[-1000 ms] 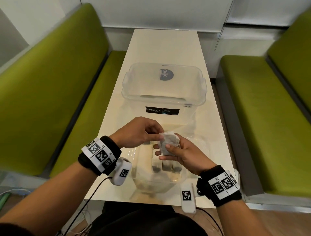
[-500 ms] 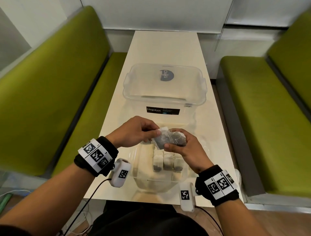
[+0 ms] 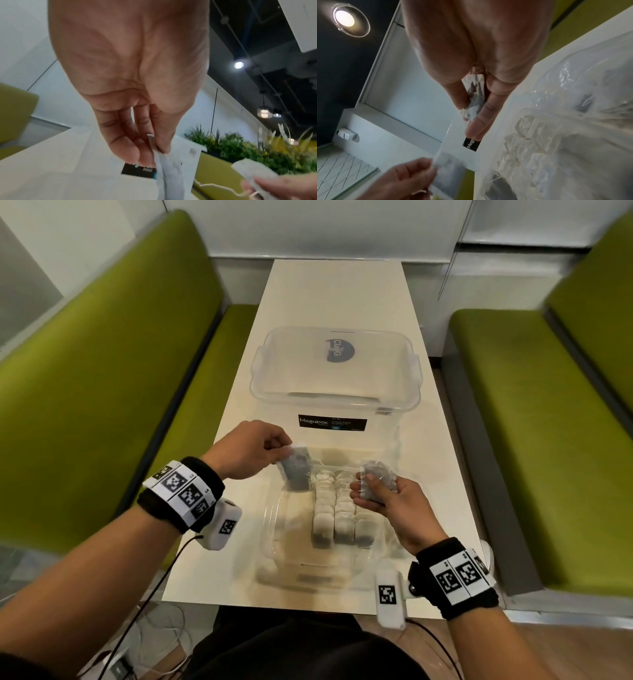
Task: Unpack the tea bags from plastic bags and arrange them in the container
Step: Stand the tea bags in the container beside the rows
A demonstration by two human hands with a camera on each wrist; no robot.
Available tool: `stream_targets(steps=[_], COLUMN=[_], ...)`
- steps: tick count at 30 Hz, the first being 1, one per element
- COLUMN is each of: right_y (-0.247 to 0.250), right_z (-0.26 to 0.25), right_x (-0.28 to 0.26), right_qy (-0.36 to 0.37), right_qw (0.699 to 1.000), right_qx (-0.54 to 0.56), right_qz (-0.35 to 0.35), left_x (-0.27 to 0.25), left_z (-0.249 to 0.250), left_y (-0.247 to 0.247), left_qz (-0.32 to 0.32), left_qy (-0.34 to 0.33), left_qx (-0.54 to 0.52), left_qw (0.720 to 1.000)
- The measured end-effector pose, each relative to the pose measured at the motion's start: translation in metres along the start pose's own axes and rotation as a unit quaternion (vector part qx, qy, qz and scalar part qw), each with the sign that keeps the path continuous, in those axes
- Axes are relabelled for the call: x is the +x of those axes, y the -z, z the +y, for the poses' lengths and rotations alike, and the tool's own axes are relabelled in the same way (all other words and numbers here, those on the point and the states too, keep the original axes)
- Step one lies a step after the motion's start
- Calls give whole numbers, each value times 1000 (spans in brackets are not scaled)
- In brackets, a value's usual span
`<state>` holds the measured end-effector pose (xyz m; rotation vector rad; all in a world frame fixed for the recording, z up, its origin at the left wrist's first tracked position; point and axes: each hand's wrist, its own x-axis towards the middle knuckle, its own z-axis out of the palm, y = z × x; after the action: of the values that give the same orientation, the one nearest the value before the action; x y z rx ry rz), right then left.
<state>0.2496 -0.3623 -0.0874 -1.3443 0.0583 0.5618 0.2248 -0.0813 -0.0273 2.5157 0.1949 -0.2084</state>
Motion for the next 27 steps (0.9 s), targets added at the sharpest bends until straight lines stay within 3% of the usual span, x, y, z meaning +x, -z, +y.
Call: stream_targets(steps=[7, 13, 27], right_y=[2, 1, 5], right_z=[-4, -6, -6], right_x=[3, 3, 4], right_qy=[-5, -18, -24], right_qw=[1000, 999, 1000], right_qx=[18, 28, 16], right_qz=[7, 7, 5], left_x=[15, 23, 42], left_z=[-20, -21, -24], left_y=[-26, -51, -67], left_qz=[-47, -81, -48], left_qy=[4, -9, -7], left_qx=[142, 161, 256], left_qw=[989, 984, 965])
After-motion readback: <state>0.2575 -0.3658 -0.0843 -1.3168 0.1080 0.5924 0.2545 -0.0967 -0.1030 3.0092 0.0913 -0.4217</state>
